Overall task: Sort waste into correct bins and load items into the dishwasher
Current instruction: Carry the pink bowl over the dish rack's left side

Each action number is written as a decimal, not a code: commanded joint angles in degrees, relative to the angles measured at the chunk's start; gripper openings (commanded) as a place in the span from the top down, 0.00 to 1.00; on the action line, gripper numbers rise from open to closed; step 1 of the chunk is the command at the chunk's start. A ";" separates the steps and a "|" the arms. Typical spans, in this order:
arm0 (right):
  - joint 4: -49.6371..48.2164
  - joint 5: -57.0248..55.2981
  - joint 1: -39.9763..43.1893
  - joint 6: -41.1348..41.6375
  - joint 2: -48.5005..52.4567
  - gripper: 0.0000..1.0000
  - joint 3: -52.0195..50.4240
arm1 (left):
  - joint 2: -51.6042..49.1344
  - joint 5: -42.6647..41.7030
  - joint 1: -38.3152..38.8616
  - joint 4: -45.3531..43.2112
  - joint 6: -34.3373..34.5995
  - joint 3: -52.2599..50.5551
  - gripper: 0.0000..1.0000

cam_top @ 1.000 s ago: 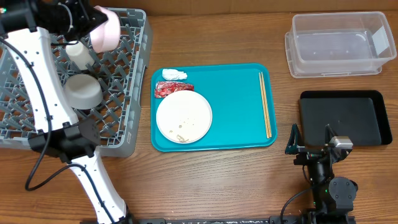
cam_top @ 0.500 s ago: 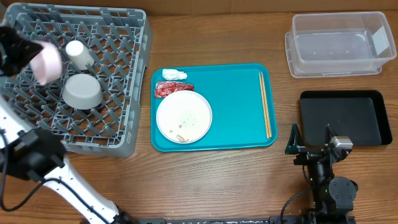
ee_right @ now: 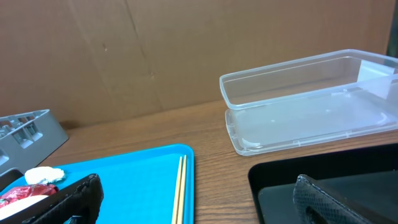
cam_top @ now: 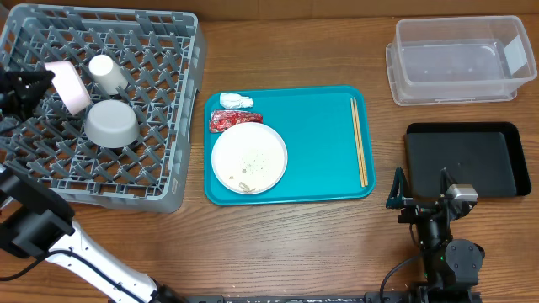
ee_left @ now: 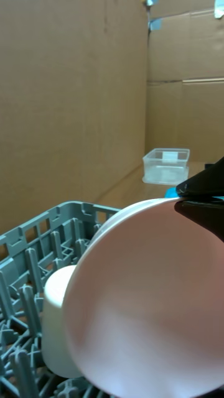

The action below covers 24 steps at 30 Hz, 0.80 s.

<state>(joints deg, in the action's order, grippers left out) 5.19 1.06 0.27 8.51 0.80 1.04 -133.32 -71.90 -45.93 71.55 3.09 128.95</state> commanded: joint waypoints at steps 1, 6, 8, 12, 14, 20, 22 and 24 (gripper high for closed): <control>-0.35 -0.37 -0.31 -0.42 -0.63 0.00 -0.59 | -0.72 -4.63 -1.95 -2.05 -1.81 -3.82 0.96; -0.37 -0.37 -0.31 -0.42 -0.63 0.00 -0.59 | -0.72 -4.55 -4.24 -2.93 -1.86 -5.29 0.96; -0.37 -0.39 -0.31 -0.42 -0.63 0.00 -0.59 | -0.72 -4.57 -4.74 -2.73 -1.84 -5.46 0.96; -0.35 -0.37 -0.31 -0.42 -0.63 0.00 -0.59 | -0.72 -4.07 -5.01 -1.95 -1.84 -6.67 0.96; -0.37 -0.37 -0.31 -0.44 -0.63 0.00 -0.59 | -0.72 -2.56 -4.92 -1.92 -1.84 -8.07 0.96; -0.37 -0.37 -0.31 -0.42 -0.63 0.00 -0.59 | -0.72 -9.09 -4.50 -6.19 -1.86 -13.05 0.96; -0.37 -0.37 -0.31 -0.42 -0.63 0.00 -0.59 | -0.72 -17.40 -4.39 -9.03 -1.86 -13.49 0.96; -0.37 -0.37 -0.31 -0.42 -0.63 0.00 -0.59 | -0.72 -18.62 -4.22 -10.88 1.16 -13.14 0.96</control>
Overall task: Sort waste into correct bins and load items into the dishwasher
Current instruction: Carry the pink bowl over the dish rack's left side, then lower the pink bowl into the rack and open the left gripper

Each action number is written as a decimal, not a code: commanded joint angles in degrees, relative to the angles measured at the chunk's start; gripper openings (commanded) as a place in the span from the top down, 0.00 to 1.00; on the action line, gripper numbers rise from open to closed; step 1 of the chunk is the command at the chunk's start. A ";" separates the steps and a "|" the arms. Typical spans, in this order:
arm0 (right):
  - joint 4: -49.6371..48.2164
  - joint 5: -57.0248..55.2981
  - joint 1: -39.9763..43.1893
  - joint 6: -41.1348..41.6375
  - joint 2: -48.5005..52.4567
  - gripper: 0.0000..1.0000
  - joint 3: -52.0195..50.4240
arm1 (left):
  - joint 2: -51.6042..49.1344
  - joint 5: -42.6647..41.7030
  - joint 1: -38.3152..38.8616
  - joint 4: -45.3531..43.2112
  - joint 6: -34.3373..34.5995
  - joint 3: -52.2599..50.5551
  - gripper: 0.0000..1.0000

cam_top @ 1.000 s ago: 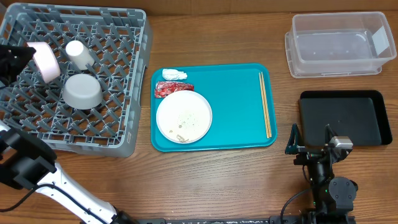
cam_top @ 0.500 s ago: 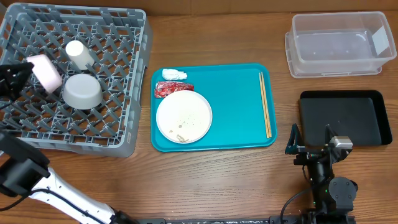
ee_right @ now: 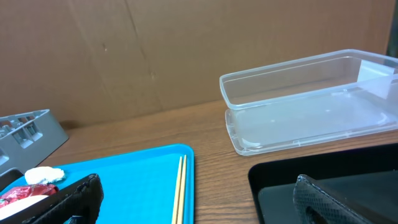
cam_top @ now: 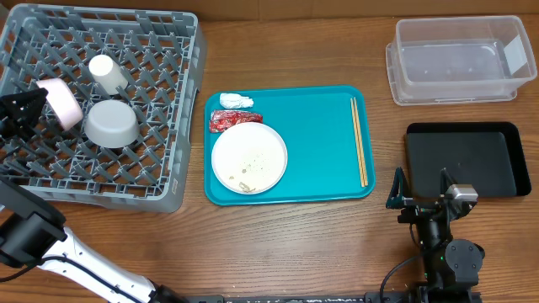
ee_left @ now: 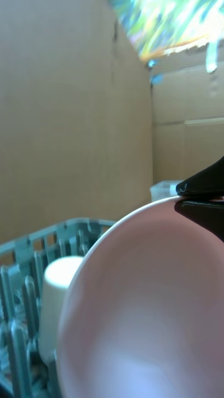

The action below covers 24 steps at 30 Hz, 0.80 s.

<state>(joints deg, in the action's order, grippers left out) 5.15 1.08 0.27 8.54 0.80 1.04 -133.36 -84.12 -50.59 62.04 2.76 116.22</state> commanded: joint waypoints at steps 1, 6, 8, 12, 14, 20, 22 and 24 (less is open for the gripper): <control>-0.31 -0.39 -0.31 -0.44 -0.63 0.00 -0.59 | -0.68 -6.43 0.48 -1.44 1.70 -0.22 0.96; -0.33 -0.39 -0.31 -0.44 -0.63 0.00 -0.59 | -0.68 -6.38 0.46 -1.44 1.49 -0.22 0.96; -0.31 -0.39 -0.31 -0.44 -0.63 0.00 -0.59 | -0.68 -5.77 0.46 -1.33 1.51 -0.22 0.96; -0.33 -0.39 -0.31 -0.44 -0.63 0.00 -0.59 | -0.68 5.90 0.35 2.54 1.49 -0.24 0.96; -0.31 -0.39 -0.31 -0.44 -0.63 0.00 -0.59 | -0.68 15.91 0.35 5.01 1.46 -0.26 0.96; -0.33 -0.39 -0.31 -0.44 -0.63 0.00 -0.59 | -0.68 19.26 0.35 5.46 1.68 -0.26 0.96; -0.33 -0.39 -0.31 -0.44 -0.63 0.00 -0.59 | -0.68 19.76 0.35 5.64 2.45 -0.26 0.96; -0.33 -0.39 -0.31 -0.44 -0.63 0.00 -0.59 | -0.68 21.16 0.31 6.19 2.86 -0.24 0.88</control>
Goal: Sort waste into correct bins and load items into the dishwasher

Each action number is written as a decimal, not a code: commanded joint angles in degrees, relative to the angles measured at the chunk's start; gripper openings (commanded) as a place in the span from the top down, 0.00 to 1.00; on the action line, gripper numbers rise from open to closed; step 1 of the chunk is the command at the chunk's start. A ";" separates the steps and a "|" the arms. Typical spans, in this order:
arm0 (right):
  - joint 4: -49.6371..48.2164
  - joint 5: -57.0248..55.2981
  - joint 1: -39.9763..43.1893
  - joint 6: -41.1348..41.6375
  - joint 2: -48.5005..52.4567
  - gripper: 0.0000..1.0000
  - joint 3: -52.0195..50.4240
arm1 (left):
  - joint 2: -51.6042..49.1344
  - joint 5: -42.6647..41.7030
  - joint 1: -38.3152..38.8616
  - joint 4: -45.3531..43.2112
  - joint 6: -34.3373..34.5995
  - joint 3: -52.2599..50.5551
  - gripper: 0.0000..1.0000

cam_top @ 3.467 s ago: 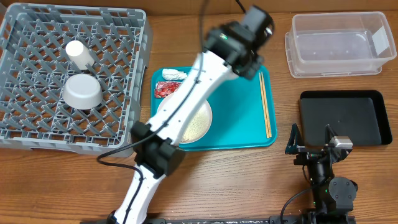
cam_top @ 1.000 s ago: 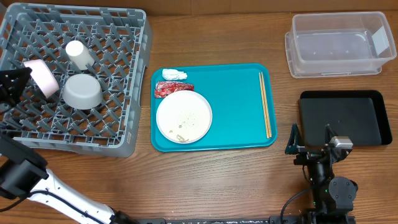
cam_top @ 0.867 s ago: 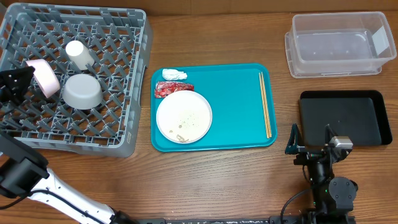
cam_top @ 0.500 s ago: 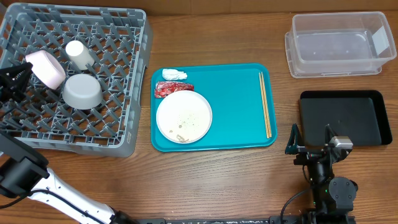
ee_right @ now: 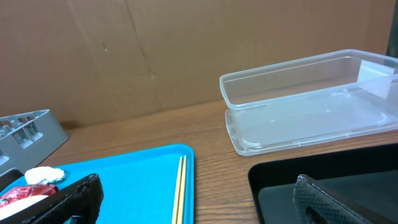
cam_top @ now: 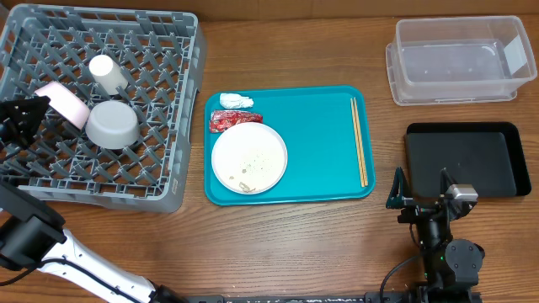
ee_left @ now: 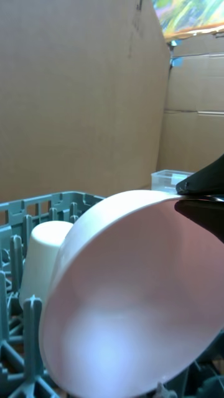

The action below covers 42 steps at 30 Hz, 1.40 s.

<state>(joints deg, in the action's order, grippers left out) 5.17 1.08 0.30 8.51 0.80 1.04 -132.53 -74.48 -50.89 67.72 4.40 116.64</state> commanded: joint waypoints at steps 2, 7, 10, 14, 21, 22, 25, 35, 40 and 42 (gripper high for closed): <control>-0.35 -0.39 -0.33 -0.42 -0.63 0.00 -0.59 | -1.51 13.53 0.39 1.42 3.43 -0.59 0.69; -0.33 -0.39 -0.33 -0.42 -0.63 0.00 -0.59 | -1.51 20.17 -0.79 7.32 4.20 1.05 0.18; -0.35 -0.39 -0.33 -0.42 -0.63 0.00 -0.59 | -1.51 27.43 -1.73 12.83 4.20 5.46 0.11; -0.33 -0.42 -0.33 -0.42 -0.63 0.00 -0.59 | -1.49 38.23 -2.78 20.92 4.44 16.59 0.08; -0.35 -0.39 -0.33 -0.42 -0.63 0.00 -0.59 | -0.57 46.23 -3.04 29.09 8.92 39.32 0.02; -0.33 -0.39 -0.33 -0.42 -0.63 0.00 -0.59 | 0.72 46.14 -2.64 29.09 8.92 41.53 0.04; -0.33 -0.39 -0.33 -0.42 -0.63 0.00 -0.59 | 3.02 47.80 -1.42 29.07 8.81 44.26 0.12; -0.35 -0.39 -0.33 -0.42 -0.63 0.00 -0.59 | 9.97 34.47 8.13 29.09 6.47 45.57 0.14; -0.33 -0.39 -0.33 -0.42 -0.63 0.00 -0.59 | 14.16 29.16 19.85 29.09 4.39 45.51 0.16; -0.35 -0.39 -0.33 -0.42 -0.63 0.00 -0.59 | 15.56 32.61 26.21 29.09 4.37 45.51 0.14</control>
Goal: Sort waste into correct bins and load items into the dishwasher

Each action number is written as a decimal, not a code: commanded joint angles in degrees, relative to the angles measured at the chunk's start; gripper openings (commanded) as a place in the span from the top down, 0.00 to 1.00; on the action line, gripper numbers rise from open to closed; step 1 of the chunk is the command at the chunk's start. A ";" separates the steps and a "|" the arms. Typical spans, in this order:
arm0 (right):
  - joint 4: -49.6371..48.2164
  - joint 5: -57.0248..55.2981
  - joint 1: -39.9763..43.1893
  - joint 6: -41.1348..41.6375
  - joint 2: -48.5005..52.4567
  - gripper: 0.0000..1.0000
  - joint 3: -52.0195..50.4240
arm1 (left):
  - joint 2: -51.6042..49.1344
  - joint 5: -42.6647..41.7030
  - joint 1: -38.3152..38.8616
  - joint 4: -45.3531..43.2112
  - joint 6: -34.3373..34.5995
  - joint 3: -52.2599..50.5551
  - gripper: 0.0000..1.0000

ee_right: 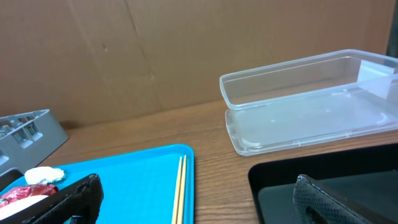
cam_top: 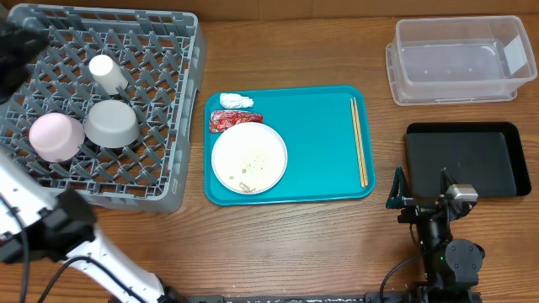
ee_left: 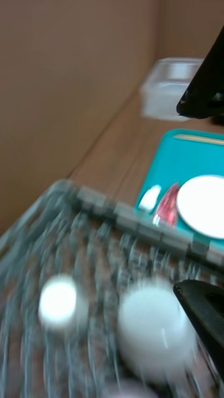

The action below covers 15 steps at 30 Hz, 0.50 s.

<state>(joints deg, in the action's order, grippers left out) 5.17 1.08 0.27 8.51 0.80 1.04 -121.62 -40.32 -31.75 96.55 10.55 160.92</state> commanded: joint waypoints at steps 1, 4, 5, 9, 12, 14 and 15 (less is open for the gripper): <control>-0.35 -0.39 -0.31 -0.42 -0.63 0.00 -0.59 | 5.25 1.18 11.32 0.26 -1.75 1.22 0.11; -0.35 -0.39 -0.31 -0.42 -0.63 0.00 -0.59 | 5.49 8.02 23.54 0.26 -1.49 1.14 0.00; -0.35 -0.39 -0.31 -0.42 -0.63 0.00 -0.59 | 5.25 9.35 27.41 0.24 -1.18 0.79 0.00; -0.35 -0.42 -0.31 -0.42 -0.63 0.00 -0.59 | 2.93 10.10 41.07 -0.50 -1.22 -1.14 0.00; -0.35 -0.39 -0.31 -0.42 -0.63 0.00 -0.59 | -0.94 11.13 49.00 -1.31 -1.14 -1.97 0.00; -0.35 -0.39 -0.31 -0.42 -0.63 0.00 -0.59 | -4.28 12.98 52.89 -1.70 0.72 -1.99 0.00; -0.35 -0.39 -0.31 -0.42 -0.63 0.00 -0.59 | -5.92 14.58 54.27 -1.97 2.58 -1.99 0.00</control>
<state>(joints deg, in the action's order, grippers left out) 5.15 1.06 0.27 8.51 0.80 1.04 -122.13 -30.61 19.70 94.94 10.55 159.94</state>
